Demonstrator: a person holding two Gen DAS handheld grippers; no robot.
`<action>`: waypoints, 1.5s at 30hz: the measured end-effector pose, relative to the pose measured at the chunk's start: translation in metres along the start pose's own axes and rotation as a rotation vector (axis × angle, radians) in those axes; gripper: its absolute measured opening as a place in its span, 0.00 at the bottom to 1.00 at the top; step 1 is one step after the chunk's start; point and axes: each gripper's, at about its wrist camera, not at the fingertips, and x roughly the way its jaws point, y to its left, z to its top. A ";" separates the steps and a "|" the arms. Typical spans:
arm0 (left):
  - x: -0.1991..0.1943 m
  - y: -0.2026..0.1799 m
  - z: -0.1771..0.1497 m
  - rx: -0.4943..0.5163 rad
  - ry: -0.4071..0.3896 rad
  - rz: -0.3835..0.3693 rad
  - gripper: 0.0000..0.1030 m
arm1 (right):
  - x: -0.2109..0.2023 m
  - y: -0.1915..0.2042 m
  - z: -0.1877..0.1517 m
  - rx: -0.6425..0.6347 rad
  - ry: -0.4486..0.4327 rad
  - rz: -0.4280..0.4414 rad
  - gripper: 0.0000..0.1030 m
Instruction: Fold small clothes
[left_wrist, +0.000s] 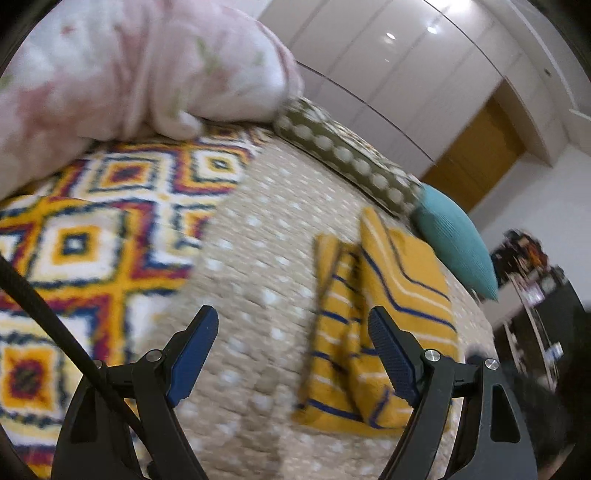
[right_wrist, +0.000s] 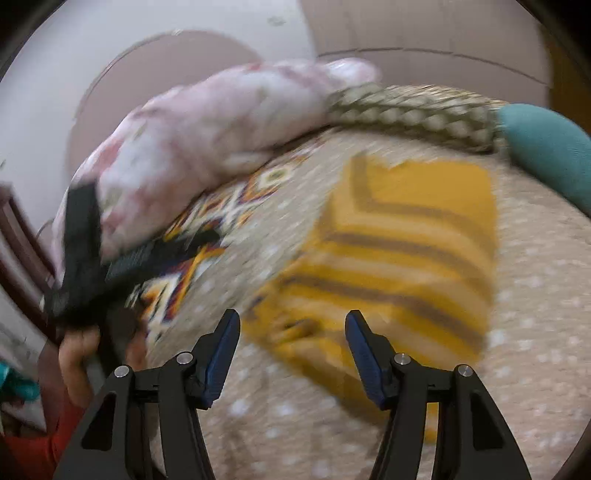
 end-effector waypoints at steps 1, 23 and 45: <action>0.004 -0.006 -0.002 0.017 0.010 -0.008 0.80 | -0.001 -0.009 0.009 0.026 -0.013 -0.024 0.47; 0.038 -0.017 -0.024 0.087 0.221 -0.015 0.21 | 0.175 0.003 0.116 -0.049 0.225 -0.200 0.37; 0.071 -0.018 -0.015 -0.016 0.241 -0.152 0.83 | 0.067 -0.194 -0.009 0.650 -0.045 0.340 0.82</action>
